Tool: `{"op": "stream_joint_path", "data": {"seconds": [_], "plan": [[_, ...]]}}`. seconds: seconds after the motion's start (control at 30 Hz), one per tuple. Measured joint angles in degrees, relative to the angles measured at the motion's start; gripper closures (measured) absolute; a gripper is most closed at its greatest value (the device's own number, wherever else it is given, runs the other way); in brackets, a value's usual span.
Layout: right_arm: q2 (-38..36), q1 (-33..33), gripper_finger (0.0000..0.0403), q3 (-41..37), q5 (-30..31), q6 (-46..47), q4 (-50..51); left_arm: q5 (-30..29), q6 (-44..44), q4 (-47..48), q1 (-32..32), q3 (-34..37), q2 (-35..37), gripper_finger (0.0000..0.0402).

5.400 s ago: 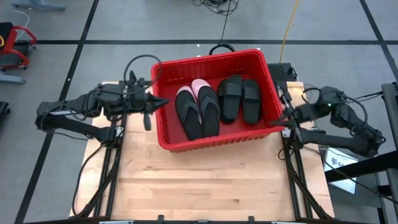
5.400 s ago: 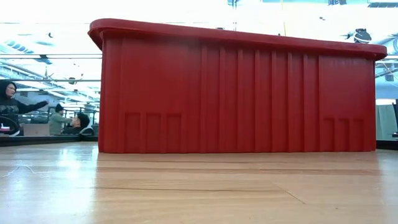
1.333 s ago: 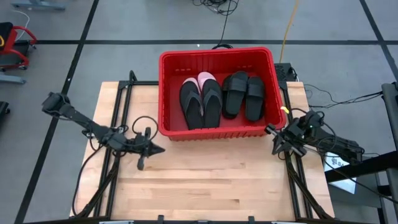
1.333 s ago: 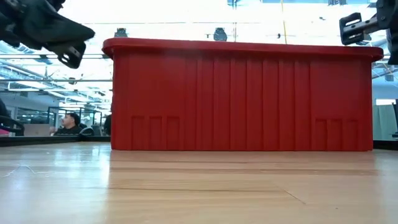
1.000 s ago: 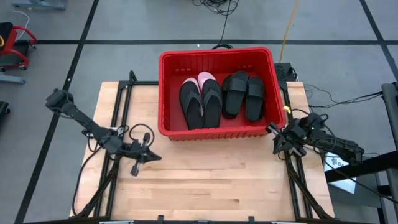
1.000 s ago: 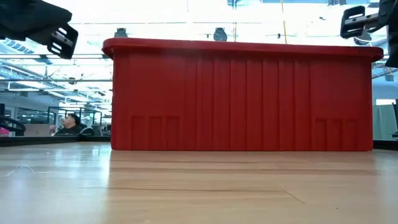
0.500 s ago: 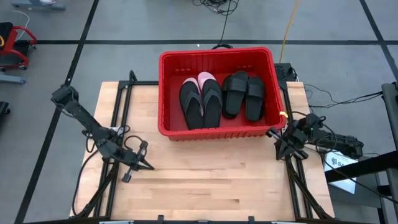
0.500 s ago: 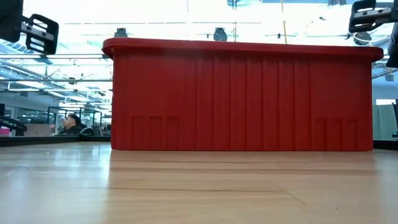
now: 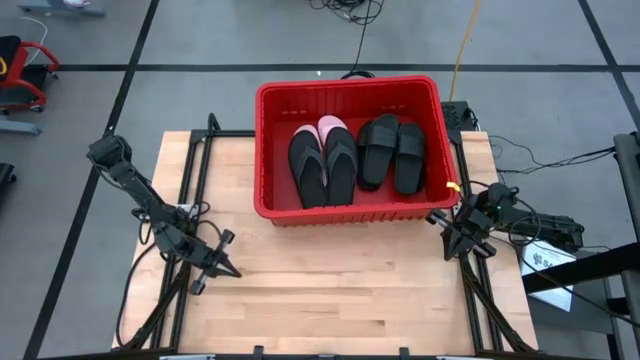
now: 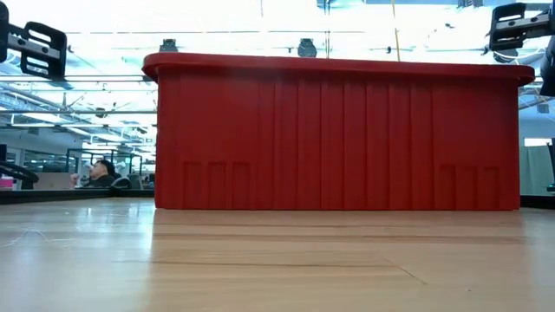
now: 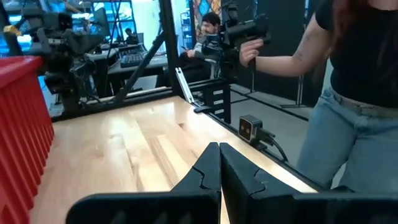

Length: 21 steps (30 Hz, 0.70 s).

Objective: Pick and place slides into bin
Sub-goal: Return to Home Position

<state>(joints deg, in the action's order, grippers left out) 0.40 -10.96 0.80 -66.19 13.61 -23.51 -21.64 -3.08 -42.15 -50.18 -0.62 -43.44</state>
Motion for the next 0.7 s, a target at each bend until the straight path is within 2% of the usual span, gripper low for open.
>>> {"op": "stream_joint_path", "data": {"seconds": [0.2,0.7], "plan": [[0.0,0.0,0.0403,0.0,0.0,0.7,0.3,-0.4,4.7,0.3,-0.1,0.0,0.0,0.0401],[0.0,0.0,0.0403,0.0,0.1,0.7,0.2,-0.4,4.4,0.4,-0.1,0.0,0.0,0.0384]]}}
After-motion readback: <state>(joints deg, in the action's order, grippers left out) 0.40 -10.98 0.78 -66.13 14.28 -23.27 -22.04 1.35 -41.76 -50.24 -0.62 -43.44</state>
